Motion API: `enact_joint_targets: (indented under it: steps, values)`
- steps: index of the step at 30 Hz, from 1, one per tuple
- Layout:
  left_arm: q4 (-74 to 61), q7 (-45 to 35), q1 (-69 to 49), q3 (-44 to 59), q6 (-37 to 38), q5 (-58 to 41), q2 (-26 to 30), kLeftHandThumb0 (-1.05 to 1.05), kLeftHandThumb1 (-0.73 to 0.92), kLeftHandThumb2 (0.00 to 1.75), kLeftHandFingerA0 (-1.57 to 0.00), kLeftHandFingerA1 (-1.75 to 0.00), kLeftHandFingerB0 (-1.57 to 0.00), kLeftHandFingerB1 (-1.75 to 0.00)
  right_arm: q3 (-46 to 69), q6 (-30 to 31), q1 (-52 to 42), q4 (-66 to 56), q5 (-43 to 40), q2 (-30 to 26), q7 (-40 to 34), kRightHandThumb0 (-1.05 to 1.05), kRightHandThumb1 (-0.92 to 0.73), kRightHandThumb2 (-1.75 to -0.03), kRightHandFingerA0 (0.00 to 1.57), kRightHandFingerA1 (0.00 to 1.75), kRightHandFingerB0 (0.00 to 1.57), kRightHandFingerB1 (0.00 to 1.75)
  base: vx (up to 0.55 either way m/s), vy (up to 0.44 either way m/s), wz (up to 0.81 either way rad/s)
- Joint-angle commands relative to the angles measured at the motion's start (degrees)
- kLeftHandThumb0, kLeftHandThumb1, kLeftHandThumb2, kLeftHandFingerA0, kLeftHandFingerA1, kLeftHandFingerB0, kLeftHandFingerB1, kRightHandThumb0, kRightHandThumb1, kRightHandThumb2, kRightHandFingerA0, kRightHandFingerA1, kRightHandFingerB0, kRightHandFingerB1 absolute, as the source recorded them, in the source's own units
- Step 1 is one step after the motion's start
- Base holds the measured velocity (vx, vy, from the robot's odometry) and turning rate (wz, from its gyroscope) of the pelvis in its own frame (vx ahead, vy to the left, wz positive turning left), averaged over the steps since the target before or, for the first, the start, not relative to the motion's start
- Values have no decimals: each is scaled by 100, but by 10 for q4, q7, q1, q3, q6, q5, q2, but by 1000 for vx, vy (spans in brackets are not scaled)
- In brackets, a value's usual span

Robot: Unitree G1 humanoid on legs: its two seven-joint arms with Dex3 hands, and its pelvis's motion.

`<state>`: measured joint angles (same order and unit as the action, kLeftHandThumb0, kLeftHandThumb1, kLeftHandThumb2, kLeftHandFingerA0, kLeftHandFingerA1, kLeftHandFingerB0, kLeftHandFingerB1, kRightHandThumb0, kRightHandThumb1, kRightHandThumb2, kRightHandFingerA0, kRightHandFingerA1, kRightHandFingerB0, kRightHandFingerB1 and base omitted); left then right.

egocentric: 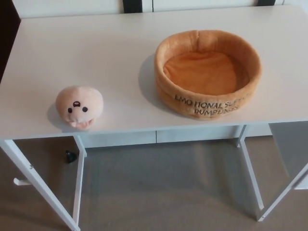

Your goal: The robot walks towards a table in front, picks a dumpling toy with left hand and puts it in an orange round plate

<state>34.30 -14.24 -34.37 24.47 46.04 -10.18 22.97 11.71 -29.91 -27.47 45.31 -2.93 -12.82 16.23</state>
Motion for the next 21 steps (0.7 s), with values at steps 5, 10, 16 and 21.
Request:
enact_joint_targets:
  steps: [5, 10, 16, 21]
  values:
    - [-383, 24, 40, 80, -91, -137, 69, -20, 55, 56, -45, -37, -32, -32, -2, 9, 8, 2, 3, -1, -17, -27, -46, -54, 56, 46, 40, 37, 0, 0, 0]
    - [-428, 41, 142, 78, -146, -109, 109, -30, 56, 57, -41, -33, -28, -33, 0, 15, 6, -5, -4, 1, -11, -30, -45, -53, 56, 47, 38, 37, 0, 0, 0]
    - [-427, 37, 303, 9, -294, -3, 170, -45, 47, 64, -20, -34, -17, -38, 0, 11, 7, 10, -2, 3, -11, -28, -44, -53, 56, 48, 39, 37, 0, 0, 0]
    - [-350, -18, 432, -83, -343, 50, 189, -44, 47, 61, -16, -31, -14, -34, 0, 7, 3, 19, -7, 6, -2, -25, -45, -53, 51, 47, 40, 37, 0, 0, 0]
